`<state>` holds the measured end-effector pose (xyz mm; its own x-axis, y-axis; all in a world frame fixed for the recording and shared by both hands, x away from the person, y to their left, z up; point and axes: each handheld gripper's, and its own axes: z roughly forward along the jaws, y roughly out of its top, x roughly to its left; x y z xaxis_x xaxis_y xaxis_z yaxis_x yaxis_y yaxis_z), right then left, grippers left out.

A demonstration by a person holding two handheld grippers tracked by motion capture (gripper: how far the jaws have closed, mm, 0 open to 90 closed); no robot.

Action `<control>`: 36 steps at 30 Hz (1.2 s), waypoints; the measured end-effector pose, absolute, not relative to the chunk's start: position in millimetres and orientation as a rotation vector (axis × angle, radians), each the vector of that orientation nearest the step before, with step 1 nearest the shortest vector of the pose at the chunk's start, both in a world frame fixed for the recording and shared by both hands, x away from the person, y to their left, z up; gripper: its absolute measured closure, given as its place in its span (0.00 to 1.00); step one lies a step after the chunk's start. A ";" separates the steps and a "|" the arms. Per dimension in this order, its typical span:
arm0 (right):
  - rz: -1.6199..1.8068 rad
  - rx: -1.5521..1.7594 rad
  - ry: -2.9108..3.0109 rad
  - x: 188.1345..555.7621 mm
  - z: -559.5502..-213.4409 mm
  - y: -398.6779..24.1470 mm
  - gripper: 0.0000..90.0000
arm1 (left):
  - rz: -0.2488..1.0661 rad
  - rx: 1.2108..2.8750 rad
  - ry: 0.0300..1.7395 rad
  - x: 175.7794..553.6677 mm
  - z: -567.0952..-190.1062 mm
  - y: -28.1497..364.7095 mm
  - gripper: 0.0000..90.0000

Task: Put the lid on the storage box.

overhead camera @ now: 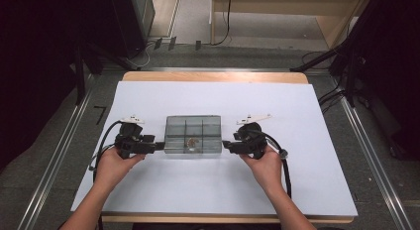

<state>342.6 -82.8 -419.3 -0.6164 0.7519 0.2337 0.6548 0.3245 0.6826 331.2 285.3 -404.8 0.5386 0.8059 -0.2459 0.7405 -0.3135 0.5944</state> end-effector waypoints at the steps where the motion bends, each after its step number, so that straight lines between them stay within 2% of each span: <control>1: 1.169 1.308 2.445 343.7 -418.8 -85.2 0.50 | 0.125 2.103 1.247 331.6 -404.8 286.7 0.45; 12: 1.180 1.372 2.354 354.1 -414.4 -118.7 0.43 | 0.149 2.093 1.270 340.0 -406.3 299.3 0.42; 36: 1.132 1.541 2.227 378.5 -428.9 -164.1 0.35 | 0.160 2.040 1.334 355.2 -417.5 322.0 0.40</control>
